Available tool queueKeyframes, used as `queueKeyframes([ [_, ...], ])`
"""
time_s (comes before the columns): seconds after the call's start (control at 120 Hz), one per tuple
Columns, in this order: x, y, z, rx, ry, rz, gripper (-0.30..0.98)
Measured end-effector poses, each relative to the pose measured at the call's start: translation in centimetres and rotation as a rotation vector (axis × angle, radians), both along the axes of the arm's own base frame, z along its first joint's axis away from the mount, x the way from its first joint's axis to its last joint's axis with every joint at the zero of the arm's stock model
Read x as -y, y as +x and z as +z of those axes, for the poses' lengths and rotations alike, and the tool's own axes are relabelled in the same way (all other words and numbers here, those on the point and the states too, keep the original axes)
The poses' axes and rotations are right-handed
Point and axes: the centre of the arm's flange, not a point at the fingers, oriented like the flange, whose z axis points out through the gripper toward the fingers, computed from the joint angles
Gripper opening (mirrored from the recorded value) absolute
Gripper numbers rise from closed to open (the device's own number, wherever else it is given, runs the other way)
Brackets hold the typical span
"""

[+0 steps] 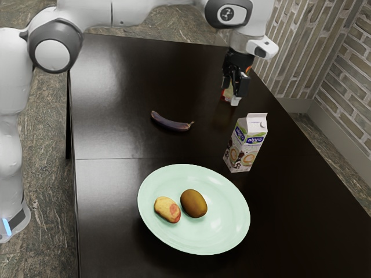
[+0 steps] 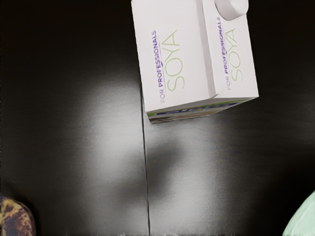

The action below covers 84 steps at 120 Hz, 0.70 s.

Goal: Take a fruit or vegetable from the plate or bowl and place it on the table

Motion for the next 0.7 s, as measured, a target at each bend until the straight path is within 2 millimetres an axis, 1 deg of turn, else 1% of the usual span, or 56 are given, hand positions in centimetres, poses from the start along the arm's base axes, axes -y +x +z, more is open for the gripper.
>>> queueKeyframes([
  [0.258,-0.2,0.0,-0.2,-0.017,-0.002,-0.008,0.69],
  [0.3,-1.0,0.0,-0.3,-0.020,-0.014,0.008,0.69],
  [0.375,-3.7,-0.2,-0.5,-0.035,-0.059,0.056,0.69],
  [0.408,-4.2,-0.3,-0.5,-0.039,-0.080,0.054,0.69],
  [0.458,-4.1,-0.4,-0.5,-0.042,-0.104,0.025,0.69],
  [0.492,-3.6,-0.4,-0.4,-0.042,-0.115,-0.006,0.69],
  [0.525,-2.5,-0.5,-0.3,-0.042,-0.122,-0.049,0.69],
  [0.55,-1.4,-0.5,-0.2,-0.042,-0.122,-0.087,0.69],
  [0.608,1.9,-0.7,0.0,-0.039,-0.103,-0.193,0.69],
  [0.7,5.5,-0.9,0.0,-0.034,-0.062,-0.330,0.69],
])
